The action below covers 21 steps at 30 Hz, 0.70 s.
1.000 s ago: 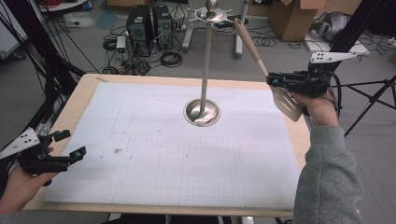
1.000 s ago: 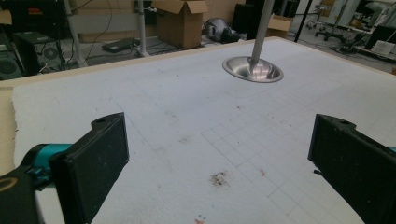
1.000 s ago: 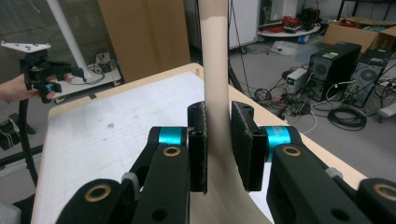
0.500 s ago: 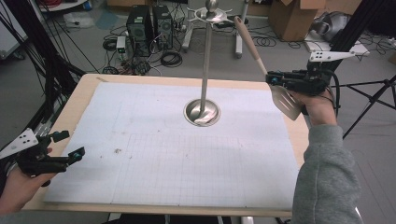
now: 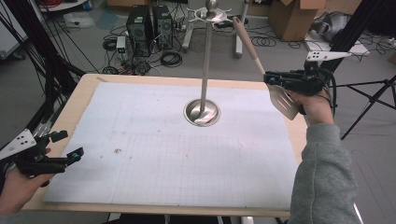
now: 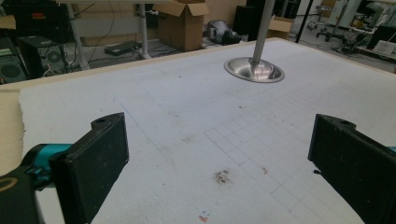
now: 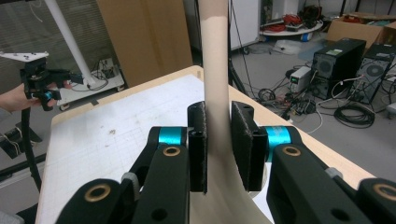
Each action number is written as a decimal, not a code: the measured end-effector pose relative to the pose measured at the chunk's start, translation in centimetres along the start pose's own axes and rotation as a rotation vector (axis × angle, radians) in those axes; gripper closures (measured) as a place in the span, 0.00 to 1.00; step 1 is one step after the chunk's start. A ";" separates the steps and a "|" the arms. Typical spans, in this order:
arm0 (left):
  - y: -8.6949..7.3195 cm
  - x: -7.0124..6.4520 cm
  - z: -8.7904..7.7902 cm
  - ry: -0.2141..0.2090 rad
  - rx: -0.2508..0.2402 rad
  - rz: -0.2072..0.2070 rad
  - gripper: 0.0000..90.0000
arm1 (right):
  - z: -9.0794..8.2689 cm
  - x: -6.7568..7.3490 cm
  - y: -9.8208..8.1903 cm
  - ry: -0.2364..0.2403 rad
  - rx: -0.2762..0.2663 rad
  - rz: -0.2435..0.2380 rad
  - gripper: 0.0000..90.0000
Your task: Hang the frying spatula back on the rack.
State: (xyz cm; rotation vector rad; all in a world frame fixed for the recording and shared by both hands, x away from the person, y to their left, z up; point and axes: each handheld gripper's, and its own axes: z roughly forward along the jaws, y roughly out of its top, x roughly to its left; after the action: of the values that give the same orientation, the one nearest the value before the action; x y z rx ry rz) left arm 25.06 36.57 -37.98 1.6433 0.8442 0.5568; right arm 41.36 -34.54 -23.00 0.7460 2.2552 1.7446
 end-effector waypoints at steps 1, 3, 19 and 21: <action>0.0 0.0 0.0 0.000 0.000 0.000 0.06 | 0.0 0.0 0.0 0.000 0.000 0.000 0.86; 0.0 0.0 0.0 0.000 0.002 0.002 0.06 | 0.0 0.0 0.0 -0.001 -0.001 0.000 0.86; -0.1 0.0 0.0 0.002 0.007 0.000 0.06 | 1.0 0.0 -0.2 0.015 0.011 0.005 0.86; -0.1 0.0 0.0 0.002 0.008 0.000 0.06 | 1.1 0.0 -0.2 0.017 0.015 0.009 0.86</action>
State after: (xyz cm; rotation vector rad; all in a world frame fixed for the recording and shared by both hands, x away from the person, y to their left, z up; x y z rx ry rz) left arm 25.06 36.62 -38.05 1.6500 0.8486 0.5564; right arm 41.82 -33.65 -23.54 0.7476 2.2818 1.7470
